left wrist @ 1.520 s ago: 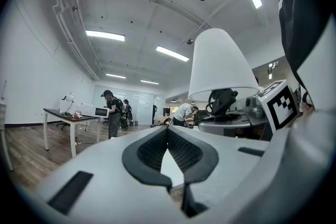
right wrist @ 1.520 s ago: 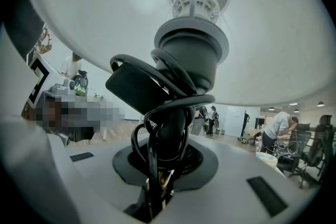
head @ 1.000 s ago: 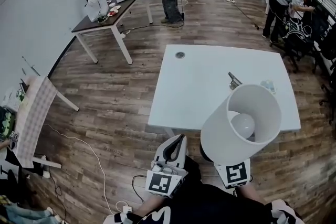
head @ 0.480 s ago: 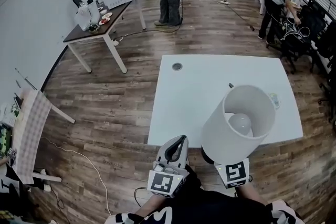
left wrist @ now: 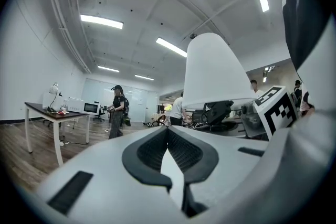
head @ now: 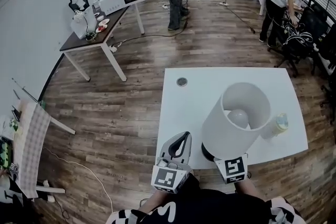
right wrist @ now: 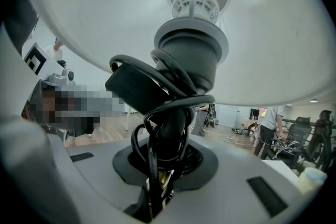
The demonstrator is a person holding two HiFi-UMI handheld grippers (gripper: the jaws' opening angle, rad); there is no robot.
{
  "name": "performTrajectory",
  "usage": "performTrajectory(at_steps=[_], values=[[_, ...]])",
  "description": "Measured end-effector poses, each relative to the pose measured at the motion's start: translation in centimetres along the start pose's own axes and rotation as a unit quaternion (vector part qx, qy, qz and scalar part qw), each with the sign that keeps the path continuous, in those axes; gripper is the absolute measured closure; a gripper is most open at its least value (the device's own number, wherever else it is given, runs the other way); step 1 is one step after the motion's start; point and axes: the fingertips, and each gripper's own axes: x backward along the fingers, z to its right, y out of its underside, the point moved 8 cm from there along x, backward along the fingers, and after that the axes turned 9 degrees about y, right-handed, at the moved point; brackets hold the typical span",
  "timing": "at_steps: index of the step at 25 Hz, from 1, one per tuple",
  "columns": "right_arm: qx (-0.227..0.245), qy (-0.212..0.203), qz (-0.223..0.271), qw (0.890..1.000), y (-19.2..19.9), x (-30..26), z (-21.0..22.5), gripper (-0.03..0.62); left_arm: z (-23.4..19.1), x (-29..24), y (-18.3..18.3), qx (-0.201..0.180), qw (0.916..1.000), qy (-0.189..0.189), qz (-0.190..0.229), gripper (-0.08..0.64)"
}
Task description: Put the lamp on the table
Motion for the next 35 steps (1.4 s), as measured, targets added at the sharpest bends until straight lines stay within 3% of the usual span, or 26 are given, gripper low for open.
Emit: performTrajectory(at_steps=[6,15,21,35], values=[[-0.002,0.008,-0.02,1.0,-1.6,-3.6,0.0,0.52,-3.3,-2.7,-0.5,0.005,0.9995,0.027,-0.017,0.555],[-0.009,0.027,0.012,1.0,-1.5,-7.4,0.4,0.52,-6.9,-5.2,0.0,0.003,0.9994,0.033,-0.007,0.555],[-0.01,0.005,-0.029,1.0,-2.1,-8.3,1.0,0.52,-7.7,-6.6,-0.5,0.009,0.9997,0.022,-0.006,0.555],[-0.003,-0.041,-0.005,0.999,-2.9,-13.8,1.9,0.52,-9.3,-6.4,-1.4,0.011,0.9992,-0.038,-0.012,0.555]])
